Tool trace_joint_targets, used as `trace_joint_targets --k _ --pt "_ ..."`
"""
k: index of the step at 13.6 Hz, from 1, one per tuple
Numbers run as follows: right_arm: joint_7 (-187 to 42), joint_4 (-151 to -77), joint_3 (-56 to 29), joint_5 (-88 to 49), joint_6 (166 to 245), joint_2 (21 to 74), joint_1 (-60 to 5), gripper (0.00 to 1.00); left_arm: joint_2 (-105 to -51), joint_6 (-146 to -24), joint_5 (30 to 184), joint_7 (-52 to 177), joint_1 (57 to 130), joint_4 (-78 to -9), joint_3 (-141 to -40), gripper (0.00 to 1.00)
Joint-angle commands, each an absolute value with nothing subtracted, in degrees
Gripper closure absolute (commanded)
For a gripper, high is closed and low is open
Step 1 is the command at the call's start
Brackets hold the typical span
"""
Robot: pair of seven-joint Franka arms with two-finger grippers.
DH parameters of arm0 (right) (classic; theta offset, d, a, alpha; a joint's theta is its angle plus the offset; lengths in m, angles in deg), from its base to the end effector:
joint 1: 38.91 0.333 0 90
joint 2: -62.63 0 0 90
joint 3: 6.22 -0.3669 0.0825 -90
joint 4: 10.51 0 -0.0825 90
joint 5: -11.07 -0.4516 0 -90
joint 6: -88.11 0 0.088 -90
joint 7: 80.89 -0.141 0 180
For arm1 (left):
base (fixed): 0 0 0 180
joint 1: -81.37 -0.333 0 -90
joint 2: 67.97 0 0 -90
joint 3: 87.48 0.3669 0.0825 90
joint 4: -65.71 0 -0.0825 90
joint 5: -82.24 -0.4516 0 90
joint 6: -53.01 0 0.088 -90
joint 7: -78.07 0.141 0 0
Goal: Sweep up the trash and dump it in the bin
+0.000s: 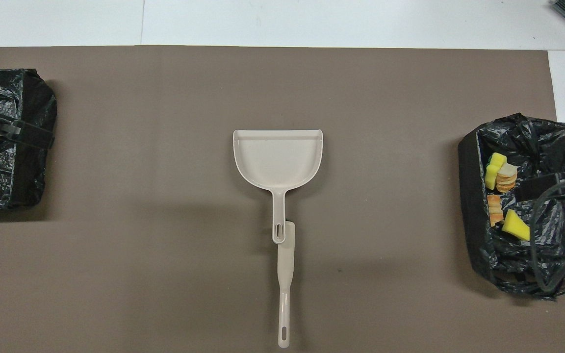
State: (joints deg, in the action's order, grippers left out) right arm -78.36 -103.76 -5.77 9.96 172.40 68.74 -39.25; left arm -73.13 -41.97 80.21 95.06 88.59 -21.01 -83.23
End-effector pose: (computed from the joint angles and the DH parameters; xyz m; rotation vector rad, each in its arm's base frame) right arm 0.5708 -0.0052 0.6664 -3.1187 -0.0497 0.0767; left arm 0.6639 -0.0319 0.6229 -3.0448 0.5399 -0.0755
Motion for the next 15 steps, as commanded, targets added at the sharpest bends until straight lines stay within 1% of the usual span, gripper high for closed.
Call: trace_joint_targets --k 1,4,5,10,15 --pt "-76.76 -104.64 -6.13 9.13 173.46 69.31 -39.97 0.0 -71.58 -38.85 80.04 98.02 87.09 -21.56 -84.06 0.0" --pt "-76.84 -104.64 -6.13 9.13 173.37 69.31 -39.97 0.0 -66.05 -38.66 80.22 97.76 86.65 -28.22 -83.71 0.0" --pt "-76.84 -104.64 -6.13 9.13 173.46 69.31 -39.97 0.0 -65.51 -39.1 80.39 97.67 86.12 -29.2 -83.71 0.0" --pt "-76.84 -104.64 -6.13 9.13 173.37 69.31 -39.97 0.0 -65.85 -40.33 82.77 96.97 86.12 -28.6 -83.71 0.0" --pt "-76.84 -104.73 -6.13 9.13 173.46 69.31 -39.97 0.0 -66.65 -41.56 83.21 96.53 86.21 -26.41 -83.71 0.0"
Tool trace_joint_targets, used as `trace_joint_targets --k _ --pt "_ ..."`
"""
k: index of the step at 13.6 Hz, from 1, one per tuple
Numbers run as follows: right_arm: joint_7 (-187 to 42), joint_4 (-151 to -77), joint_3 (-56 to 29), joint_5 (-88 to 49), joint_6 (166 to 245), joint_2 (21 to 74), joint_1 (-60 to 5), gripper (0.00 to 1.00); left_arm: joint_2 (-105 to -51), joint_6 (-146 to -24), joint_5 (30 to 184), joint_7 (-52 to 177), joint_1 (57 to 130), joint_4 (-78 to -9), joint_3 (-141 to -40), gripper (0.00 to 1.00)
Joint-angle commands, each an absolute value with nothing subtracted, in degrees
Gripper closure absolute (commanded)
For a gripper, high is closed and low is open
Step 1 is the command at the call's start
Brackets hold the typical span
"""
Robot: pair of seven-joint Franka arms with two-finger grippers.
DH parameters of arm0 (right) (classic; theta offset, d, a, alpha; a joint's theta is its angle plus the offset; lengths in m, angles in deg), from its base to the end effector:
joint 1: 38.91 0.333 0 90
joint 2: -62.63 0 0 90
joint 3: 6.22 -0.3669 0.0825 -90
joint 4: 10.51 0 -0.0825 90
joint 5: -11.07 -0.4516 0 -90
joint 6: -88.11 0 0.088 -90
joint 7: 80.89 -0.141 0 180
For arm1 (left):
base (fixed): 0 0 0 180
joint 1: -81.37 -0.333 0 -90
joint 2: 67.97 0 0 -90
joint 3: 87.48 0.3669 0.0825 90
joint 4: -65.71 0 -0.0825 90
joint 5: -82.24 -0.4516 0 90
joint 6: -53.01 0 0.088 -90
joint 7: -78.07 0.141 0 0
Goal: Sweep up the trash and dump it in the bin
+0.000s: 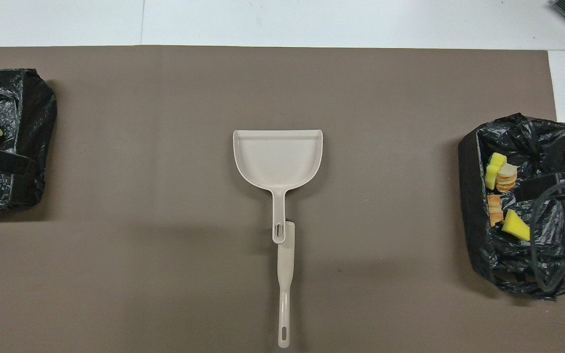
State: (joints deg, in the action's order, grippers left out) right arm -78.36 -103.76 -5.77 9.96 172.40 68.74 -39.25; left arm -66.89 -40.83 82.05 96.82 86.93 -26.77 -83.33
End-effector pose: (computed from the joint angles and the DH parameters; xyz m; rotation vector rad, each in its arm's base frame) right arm 0.5708 -0.0052 0.6664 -3.1187 -0.0497 0.0767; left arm 0.6228 -0.0145 0.6357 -3.0842 0.5485 -0.0654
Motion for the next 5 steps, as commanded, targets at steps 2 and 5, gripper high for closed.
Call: trace_joint_targets --k 2,5 --pt "-76.76 -104.64 -6.13 9.13 173.46 69.31 -39.97 0.0 -66.65 -41.48 83.12 96.44 86.12 -26.23 -83.71 0.0" --pt "-76.76 -104.73 -6.13 9.13 173.37 69.31 -40.06 0.0 -66.65 -41.13 83.12 96.44 86.21 -26.23 -83.71 0.0"
